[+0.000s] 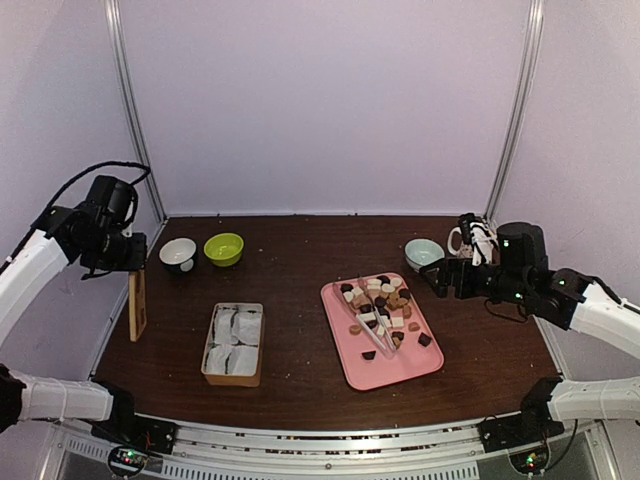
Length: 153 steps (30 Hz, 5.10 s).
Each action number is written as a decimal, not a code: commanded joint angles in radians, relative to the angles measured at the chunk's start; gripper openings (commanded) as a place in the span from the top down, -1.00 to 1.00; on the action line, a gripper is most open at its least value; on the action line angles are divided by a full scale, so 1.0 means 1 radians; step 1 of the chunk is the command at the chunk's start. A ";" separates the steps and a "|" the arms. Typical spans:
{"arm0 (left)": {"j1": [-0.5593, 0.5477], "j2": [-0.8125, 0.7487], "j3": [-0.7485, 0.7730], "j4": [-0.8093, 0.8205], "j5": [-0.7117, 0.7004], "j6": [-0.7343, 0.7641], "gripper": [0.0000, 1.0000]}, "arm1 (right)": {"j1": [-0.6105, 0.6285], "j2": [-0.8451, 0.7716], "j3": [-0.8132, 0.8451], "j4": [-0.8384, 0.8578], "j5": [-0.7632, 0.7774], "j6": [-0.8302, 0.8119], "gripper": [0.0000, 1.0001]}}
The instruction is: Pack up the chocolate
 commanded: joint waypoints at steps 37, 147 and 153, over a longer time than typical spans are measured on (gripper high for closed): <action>-0.319 0.764 0.140 0.073 -0.081 -0.085 0.03 | 0.011 0.009 -0.002 -0.024 0.035 0.011 -1.00; -0.476 -0.178 -0.556 0.848 0.175 -0.265 0.03 | 0.330 0.987 0.549 -0.299 0.292 0.078 -0.27; -0.476 -0.180 -0.558 0.846 0.170 -0.257 0.02 | 0.319 1.002 0.553 -0.303 0.298 0.077 -0.26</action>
